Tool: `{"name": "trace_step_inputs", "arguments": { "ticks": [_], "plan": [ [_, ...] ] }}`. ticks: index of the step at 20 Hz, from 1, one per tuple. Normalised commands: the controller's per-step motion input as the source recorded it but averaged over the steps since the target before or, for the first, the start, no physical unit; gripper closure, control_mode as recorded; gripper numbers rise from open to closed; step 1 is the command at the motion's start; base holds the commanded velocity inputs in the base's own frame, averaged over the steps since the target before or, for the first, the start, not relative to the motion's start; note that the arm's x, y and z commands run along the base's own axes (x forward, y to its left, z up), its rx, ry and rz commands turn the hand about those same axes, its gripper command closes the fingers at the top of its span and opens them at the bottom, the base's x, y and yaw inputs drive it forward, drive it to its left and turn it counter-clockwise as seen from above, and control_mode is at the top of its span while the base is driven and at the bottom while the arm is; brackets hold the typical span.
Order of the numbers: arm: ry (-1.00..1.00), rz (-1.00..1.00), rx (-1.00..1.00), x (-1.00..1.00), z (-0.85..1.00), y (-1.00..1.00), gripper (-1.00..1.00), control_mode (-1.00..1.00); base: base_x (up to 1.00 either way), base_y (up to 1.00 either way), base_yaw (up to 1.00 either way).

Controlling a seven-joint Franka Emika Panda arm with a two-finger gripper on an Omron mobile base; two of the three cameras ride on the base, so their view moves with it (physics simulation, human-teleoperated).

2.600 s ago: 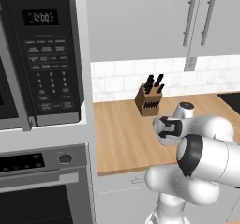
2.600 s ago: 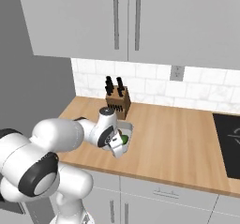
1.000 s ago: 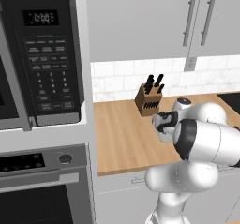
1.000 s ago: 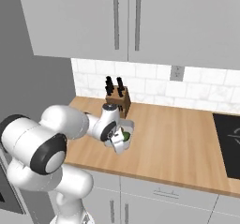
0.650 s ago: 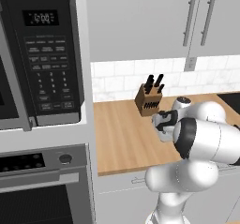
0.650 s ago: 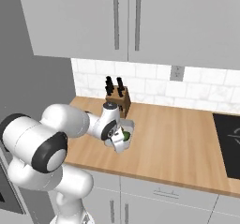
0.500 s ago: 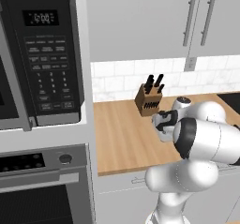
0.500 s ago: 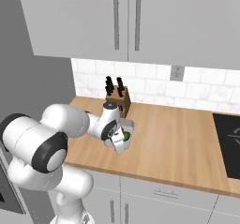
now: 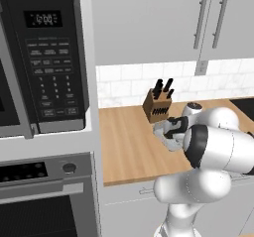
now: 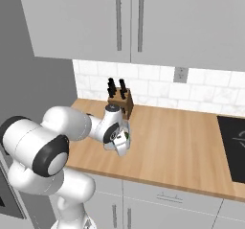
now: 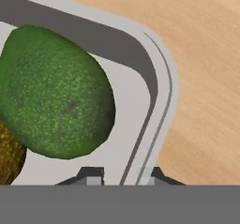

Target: Take the meat container that has the shrimp and place it on the second highest rack of the freezer. Then take the vegetable container that has the avocados and place it on the highest rack of the freezer.

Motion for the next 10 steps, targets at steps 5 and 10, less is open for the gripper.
{"name": "trace_step_inputs", "arguments": {
  "ticks": [5,10],
  "plan": [
    [-0.01,-0.01,0.0,-0.32,0.11,-0.01,1.0,-1.0,0.0,0.0,0.0],
    [-0.05,-0.1,0.02,-0.6,0.78,-0.05,1.0,-1.0,0.0,0.0,0.0]
  ]
}}
